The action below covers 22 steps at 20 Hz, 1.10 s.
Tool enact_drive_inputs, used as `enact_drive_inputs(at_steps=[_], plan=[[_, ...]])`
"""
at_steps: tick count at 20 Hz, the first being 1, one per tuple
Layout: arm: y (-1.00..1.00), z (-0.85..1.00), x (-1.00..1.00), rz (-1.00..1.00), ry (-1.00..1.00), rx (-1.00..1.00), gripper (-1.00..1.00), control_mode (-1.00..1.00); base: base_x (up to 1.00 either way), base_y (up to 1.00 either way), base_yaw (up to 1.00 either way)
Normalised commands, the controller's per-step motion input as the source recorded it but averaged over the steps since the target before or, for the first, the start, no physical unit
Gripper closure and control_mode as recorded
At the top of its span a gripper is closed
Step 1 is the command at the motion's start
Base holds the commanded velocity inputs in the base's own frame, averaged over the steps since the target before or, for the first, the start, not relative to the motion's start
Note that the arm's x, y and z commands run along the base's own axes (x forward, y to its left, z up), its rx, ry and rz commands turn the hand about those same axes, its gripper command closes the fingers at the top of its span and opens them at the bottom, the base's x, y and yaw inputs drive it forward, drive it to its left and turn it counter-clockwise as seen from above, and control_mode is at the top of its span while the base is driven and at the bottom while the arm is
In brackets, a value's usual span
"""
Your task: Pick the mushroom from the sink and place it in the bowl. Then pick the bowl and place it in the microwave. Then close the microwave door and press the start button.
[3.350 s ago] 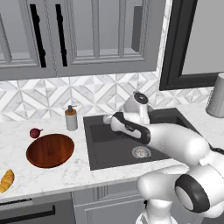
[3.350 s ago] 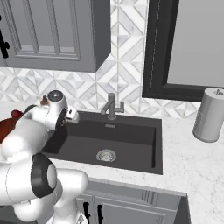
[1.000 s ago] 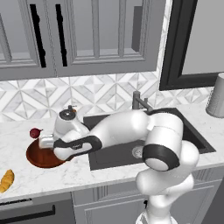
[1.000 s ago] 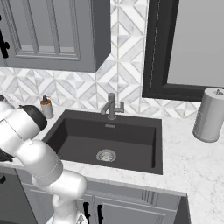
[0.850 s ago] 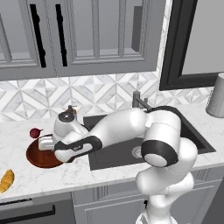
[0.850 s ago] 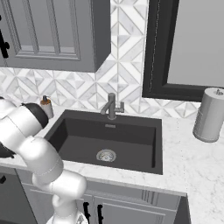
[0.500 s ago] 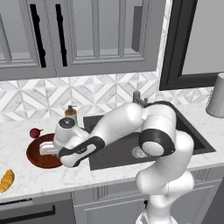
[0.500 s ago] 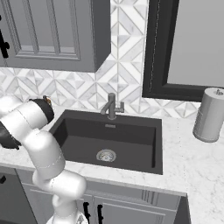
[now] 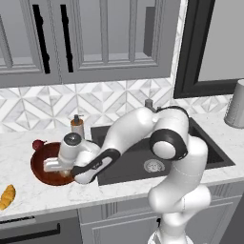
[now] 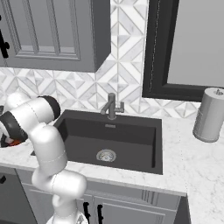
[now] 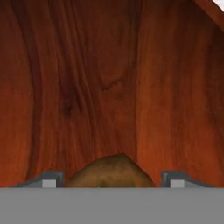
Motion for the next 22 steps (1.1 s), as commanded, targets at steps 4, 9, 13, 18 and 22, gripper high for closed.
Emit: enact_drive_inputs(at_steps=[4, 9, 13, 18, 22], plan=[[0.0, 0.22, 0.0, 0.0, -0.05, 0.02, -1.0, -1.0, 0.0, 0.0, 0.0], [-0.16, 0.36, -0.02, -0.03, -0.03, 0.09, -1.0, -1.0, 0.0, 0.0, 0.0], [-0.38, 0.59, -0.01, -0.08, -0.01, 0.17, -1.0, -1.0, 0.0, 0.0, 0.0], [-0.4, 0.74, -0.02, -0.04, 0.0, 0.19, -1.0, -1.0, 0.0, 0.0, 0.0], [-0.45, 1.0, -0.24, -0.01, -0.03, 0.17, -1.0, -1.0, 0.0, 0.0, 0.0]])
